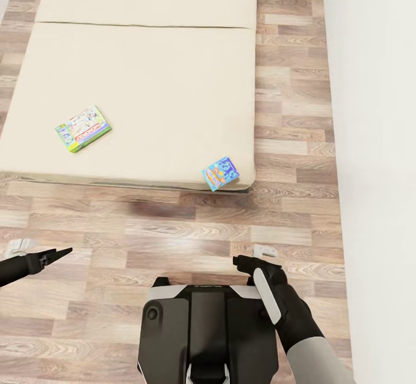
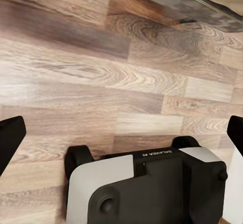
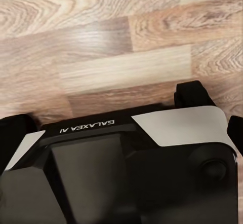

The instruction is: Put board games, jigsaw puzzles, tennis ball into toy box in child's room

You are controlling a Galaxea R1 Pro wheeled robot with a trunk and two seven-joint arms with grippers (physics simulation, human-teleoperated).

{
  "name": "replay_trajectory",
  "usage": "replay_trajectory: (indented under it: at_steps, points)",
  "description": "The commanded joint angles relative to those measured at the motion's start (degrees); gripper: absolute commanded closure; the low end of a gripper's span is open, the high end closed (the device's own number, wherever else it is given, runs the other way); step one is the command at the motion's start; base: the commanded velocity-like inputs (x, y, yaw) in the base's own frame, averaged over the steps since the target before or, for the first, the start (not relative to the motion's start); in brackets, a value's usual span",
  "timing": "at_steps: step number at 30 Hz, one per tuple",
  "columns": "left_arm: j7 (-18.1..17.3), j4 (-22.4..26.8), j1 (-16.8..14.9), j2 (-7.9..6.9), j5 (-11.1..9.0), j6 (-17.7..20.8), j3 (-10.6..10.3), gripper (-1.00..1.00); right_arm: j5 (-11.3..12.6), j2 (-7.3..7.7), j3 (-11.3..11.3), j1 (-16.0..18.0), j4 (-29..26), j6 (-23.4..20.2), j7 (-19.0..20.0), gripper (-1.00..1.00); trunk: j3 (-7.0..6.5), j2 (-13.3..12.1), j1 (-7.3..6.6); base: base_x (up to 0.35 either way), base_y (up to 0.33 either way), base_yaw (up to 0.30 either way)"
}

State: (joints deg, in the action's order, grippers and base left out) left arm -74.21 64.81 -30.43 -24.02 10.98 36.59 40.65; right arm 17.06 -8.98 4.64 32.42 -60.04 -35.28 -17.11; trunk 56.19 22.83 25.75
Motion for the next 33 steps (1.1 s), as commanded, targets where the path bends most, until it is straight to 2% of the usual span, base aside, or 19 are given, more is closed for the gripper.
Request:
replay_trajectory:
  at_steps: [1,17,23,29,33]
  points:
    - [-0.55,0.05,-0.07,0.03,0.53,0.59,0.13,-1.0,0.61,0.02,0.1,0.01,-0.08,-0.14,-0.55,-1.0,-0.01,0.09,0.04,-0.001,0.02,0.131]
    - [-0.51,0.05,-0.07,0.03,0.53,0.59,0.05,-1.0,0.61,0.02,0.1,0.01,-0.08,-0.05,-0.63,-1.0,-1.3,0.09,0.04,0.0,0.003,0.137]
    - [-0.5,0.04,-0.07,0.04,0.53,0.59,0.04,-1.0,0.73,-0.02,0.1,0.01,-0.06,-0.12,-0.58,-1.0,-1.82,0.09,0.04,0.126,0.052,0.042]
    - [-0.57,0.05,-0.07,0.03,0.53,0.59,0.12,-1.0,3.95,0.06,0.15,0.01,-0.08,-0.07,-0.56,-1.0,-2.37,0.09,0.04,0.087,0.184,-0.099]
    - [-0.6,0.05,-0.07,0.03,0.53,0.59,0.13,-1.0,4.73,0.04,0.22,0.01,-0.08,-0.06,-0.55,-1.0,-2.73,0.09,0.04,0.013,0.232,-0.164]
